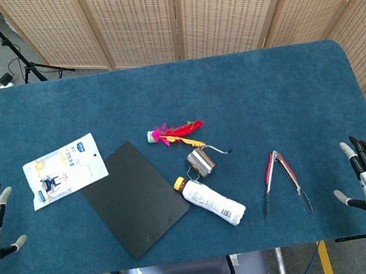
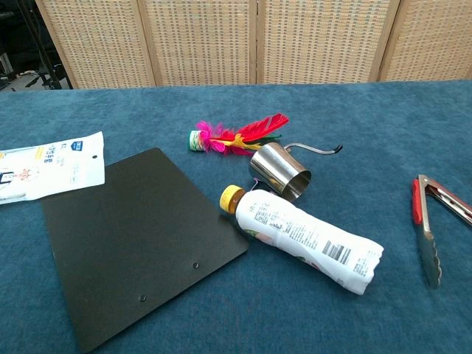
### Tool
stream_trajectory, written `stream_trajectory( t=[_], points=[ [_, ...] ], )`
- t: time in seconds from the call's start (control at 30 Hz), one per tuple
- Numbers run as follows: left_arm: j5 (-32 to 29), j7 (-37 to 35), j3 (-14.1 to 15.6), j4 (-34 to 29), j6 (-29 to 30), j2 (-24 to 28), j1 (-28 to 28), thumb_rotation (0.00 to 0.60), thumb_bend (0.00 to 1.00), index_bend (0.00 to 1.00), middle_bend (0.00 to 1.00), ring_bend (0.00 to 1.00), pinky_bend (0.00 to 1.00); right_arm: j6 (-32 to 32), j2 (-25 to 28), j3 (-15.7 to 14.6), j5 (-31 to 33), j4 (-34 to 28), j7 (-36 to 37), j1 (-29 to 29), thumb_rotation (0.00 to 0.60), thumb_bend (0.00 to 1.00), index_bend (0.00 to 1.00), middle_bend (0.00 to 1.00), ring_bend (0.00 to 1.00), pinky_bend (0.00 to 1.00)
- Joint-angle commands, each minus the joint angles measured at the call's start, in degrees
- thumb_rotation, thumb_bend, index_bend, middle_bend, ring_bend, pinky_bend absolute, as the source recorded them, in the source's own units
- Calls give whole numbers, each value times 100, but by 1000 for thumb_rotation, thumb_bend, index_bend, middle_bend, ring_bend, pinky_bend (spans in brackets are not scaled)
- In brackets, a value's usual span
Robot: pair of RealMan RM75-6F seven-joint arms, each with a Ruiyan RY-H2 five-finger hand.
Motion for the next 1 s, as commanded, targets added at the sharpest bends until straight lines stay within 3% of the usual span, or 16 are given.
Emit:
stream_trajectory(
  t=[0.03,1.0],
  points=[
    [-2,3,1,-1,0,0,1,600,5,0,0,0,0,-1,-1,-2,-1,0,-1,0,600,206,0,0,0,0],
    [-43,-41,13,-73,-106,33,-31,600,13,0,0,0,0,-45,-12,-4,17,-1,-24,16,600,208,0,0,0,0]
  ],
)
